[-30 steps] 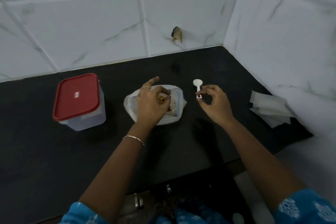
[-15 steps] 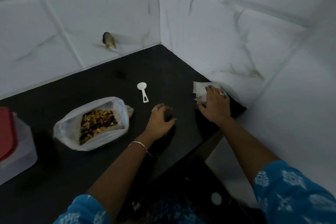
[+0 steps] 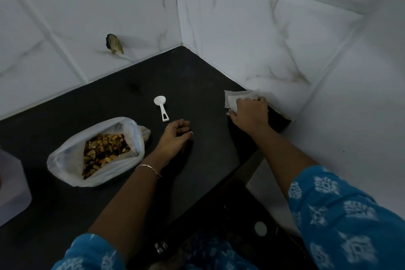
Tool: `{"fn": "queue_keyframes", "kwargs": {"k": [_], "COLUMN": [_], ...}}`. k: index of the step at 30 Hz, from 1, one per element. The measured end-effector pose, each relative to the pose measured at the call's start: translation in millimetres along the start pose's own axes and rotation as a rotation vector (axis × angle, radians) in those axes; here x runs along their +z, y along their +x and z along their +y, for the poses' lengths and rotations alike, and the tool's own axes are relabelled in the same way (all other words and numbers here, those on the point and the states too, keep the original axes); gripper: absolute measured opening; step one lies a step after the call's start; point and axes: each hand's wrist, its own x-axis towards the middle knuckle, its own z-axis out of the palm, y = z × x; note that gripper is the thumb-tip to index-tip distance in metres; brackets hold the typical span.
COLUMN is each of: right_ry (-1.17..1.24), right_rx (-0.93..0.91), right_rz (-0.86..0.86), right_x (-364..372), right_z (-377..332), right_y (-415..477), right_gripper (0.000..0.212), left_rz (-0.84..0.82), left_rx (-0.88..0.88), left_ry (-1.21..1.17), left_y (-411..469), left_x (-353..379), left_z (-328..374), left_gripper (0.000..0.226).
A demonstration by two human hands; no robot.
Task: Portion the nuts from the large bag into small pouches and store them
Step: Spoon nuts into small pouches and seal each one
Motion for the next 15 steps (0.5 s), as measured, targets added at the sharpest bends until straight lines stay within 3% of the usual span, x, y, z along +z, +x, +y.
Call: {"fn": "queue_keyframes", "kwargs": {"k": [3,8,13,15], "right_ry": [-0.014,0.054,-0.054,-0.106], "right_rx": [-0.022,-0.005,-0.041,-0.045], "right_rz": [-0.033,-0.062,-0.226,-0.298], "right_x": [-1,-3,0,-1], "right_z": [2,1,-8,-13], "right_y": [2,-3,3,5], "right_gripper": [0.022,0.037,0.025,0.031], "left_rz": [-0.006,-0.025,-0.047,-0.055], "left_rx": [0.005,0.004,-0.006,-0.013], "left_ry": [0.013,0.036,0.055,0.065], "left_y": [-2,-4,-5,-6], "left_x": [2,3,3,2], "left_z": [3,5,4,5], "left_gripper": [0.039,0.052,0.057,0.058]}}
